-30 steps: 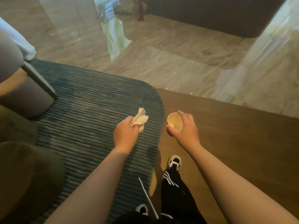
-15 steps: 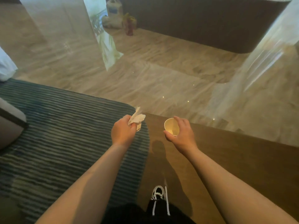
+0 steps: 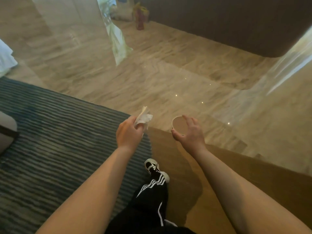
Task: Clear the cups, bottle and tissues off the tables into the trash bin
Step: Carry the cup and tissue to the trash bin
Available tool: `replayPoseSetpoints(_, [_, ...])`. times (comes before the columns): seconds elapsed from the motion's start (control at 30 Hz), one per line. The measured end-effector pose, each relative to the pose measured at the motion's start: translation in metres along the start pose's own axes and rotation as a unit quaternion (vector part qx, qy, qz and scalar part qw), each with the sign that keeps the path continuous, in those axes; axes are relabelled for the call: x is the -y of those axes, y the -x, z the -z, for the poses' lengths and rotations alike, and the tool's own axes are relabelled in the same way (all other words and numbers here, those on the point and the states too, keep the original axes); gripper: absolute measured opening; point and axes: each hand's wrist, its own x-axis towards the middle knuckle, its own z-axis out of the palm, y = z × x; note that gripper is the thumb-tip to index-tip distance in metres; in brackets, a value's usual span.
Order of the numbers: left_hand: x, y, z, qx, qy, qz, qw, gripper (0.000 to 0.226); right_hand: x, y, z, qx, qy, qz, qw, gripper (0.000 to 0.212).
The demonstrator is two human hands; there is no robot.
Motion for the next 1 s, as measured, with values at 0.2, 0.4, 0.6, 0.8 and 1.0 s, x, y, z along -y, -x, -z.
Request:
replayPoseSetpoints(0.2, [-0.010,-0.125,-0.028,-0.035,0.005,0.036,0.999,0.025,0.001,-0.137,-0.018,0.036,-0.005,0.014,0.999,0.073])
replayPoseSetpoints(0.4, [-0.034,-0.234,-0.037,-0.038,0.017,0.077,0.996,0.027,0.016,-0.263,-0.018,0.070,0.012,0.027,0.997,0.075])
replayPoseSetpoints(0.6, [-0.054,-0.314,-0.043,-0.051,0.030,0.111,0.992,0.025,0.027,-0.362,-0.019,0.084,-0.007,0.037,0.996,0.074])
replayPoseSetpoints(0.8, [-0.066,-0.409,-0.071,-0.083,0.015,0.137,0.987,0.024,0.026,-0.488,-0.029,0.115,-0.023,0.065,0.991,0.074])
replayPoseSetpoints(1.0, [-0.085,-0.525,-0.098,-0.161,0.027,0.196,0.967,0.025,0.041,-0.640,-0.045,0.172,-0.006,0.146,0.974,0.075])
